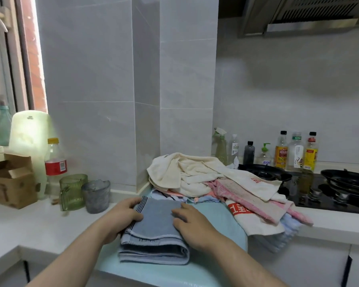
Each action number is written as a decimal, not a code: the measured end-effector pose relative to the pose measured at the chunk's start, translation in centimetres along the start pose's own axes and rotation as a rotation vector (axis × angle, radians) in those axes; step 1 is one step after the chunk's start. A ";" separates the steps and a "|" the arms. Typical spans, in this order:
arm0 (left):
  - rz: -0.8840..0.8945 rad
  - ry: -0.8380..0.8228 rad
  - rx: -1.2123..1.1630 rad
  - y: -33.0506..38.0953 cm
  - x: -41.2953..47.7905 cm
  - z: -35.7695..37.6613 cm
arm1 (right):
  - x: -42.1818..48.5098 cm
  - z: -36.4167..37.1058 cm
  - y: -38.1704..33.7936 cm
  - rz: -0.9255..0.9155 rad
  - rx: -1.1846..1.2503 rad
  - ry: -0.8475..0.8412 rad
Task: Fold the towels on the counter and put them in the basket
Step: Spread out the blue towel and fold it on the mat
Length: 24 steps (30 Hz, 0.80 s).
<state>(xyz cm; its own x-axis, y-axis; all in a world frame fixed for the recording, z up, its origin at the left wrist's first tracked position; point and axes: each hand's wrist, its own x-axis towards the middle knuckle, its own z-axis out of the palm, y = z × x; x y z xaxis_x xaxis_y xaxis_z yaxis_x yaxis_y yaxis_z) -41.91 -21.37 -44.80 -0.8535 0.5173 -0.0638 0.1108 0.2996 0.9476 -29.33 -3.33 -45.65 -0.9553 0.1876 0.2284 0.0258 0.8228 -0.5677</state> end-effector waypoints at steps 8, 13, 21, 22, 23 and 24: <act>0.129 0.013 0.641 -2.0 0.1 -0.9 | 1.5 2.0 1.4 0.045 -0.236 -0.264; 0.309 0.014 1.045 -1.2 2.0 0.3 | 1.2 2.5 2.4 0.057 -0.286 -0.281; 0.193 -0.187 1.091 -3.7 3.5 2.1 | 1.3 1.1 1.3 0.515 0.565 0.094; 0.197 -0.183 1.092 -3.7 3.5 2.1 | 1.8 0.8 1.1 0.584 0.671 0.085; 0.197 -0.177 1.084 -3.7 3.5 2.2 | 2.2 0.6 0.7 0.632 0.769 0.077; 0.196 -0.170 1.069 -3.8 3.4 2.2 | 2.6 0.4 0.3 0.665 0.834 0.059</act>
<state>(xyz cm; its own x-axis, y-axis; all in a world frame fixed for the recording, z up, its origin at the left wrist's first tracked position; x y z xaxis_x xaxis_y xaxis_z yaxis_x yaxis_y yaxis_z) -44.06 -18.96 -49.29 -0.7009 0.7106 -0.0615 0.6905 0.6977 0.1910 -31.92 -2.86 -45.56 -0.8073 0.5074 -0.3014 0.3056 -0.0775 -0.9490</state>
